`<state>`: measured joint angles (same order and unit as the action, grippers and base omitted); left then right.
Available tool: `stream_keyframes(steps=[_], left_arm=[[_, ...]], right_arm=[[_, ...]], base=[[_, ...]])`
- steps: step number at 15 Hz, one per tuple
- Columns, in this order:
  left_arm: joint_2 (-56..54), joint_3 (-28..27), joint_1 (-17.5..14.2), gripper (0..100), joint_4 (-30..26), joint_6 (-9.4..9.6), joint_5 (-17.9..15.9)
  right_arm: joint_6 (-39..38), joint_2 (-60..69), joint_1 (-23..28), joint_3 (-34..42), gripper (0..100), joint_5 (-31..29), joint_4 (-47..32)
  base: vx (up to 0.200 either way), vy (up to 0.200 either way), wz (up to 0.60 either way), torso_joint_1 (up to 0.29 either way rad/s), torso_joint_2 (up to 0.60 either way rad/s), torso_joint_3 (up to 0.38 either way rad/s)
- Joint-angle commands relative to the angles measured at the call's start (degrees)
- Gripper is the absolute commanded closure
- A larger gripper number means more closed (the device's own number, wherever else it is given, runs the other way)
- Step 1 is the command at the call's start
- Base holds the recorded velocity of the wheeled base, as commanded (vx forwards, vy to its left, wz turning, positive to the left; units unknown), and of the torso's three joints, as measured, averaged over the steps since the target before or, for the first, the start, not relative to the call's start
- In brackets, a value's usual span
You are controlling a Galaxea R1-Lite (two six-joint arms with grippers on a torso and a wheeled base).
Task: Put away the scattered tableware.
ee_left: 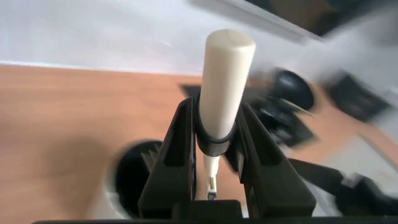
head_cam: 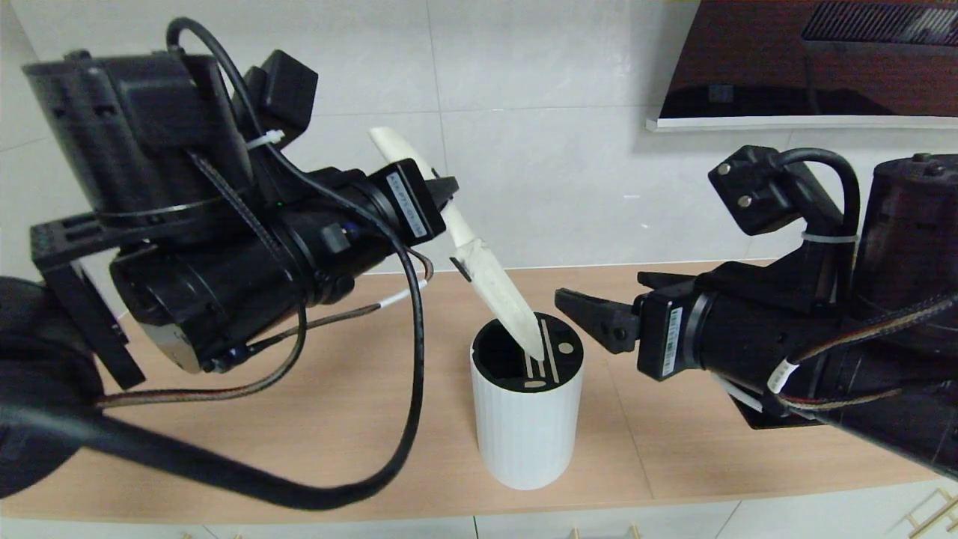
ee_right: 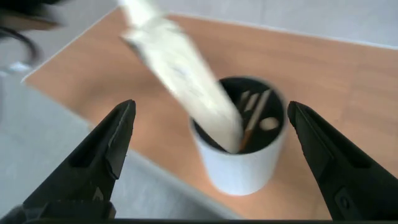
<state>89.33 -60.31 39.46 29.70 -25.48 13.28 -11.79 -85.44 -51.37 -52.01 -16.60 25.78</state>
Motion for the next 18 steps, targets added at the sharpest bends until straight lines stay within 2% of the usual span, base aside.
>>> stream_keyframes(steps=[1,3,6,7,9,10,11,12,18], left_arm=[[-0.7,-4.9,-0.1,100,-2.5,2.19,2.0],[-1.1,-6.3,-0.1,100,-7.9,5.97,3.2],[-0.6,-4.5,0.1,100,-6.9,7.46,4.7],[-0.1,-4.5,1.1,100,-5.8,7.55,5.9],[1.1,-4.7,4.6,100,-4.5,8.43,11.2],[2.2,-4.8,5.9,100,-3.8,10.36,14.6],[3.0,-4.7,6.7,100,-3.2,13.26,17.7],[4.0,-4.7,7.4,100,-2.4,14.58,19.5],[10.7,-5.3,8.6,100,3.9,14.76,25.3]], right_arm=[[0.2,1.8,1.4,0.2,0,0.0,-0.1],[0.9,2.4,2.5,1.2,0,0.0,0.0],[1.0,3.1,3.3,2.3,0,-0.1,0.0],[2.0,3.1,4.4,2.6,0,-0.2,0.1],[2.6,3.0,4.5,3.2,0,-0.2,0.2],[2.6,2.8,4.5,3.3,0,-0.2,0.2],[2.6,2.8,4.5,3.3,0,-0.3,0.2],[2.6,2.9,4.5,3.4,0,-0.3,0.2],[2.6,2.7,4.8,4.0,0,-0.2,0.2]], base=[[0.0,0.0,0.0,0.0,0.0,0.0],[0.0,0.0,0.0,0.0,0.0,0.0],[0.0,0.0,0.0,0.0,0.0,0.0],[0.0,0.0,0.0,0.0,0.0,0.0],[0.0,0.0,0.0,0.0,0.0,0.0],[0.0,0.0,0.0,0.0,0.0,0.0],[0.0,0.0,0.0,0.0,0.0,0.0],[0.0,0.0,0.0,0.0,0.0,0.0],[0.0,0.0,0.0,0.0,0.0,0.0]])
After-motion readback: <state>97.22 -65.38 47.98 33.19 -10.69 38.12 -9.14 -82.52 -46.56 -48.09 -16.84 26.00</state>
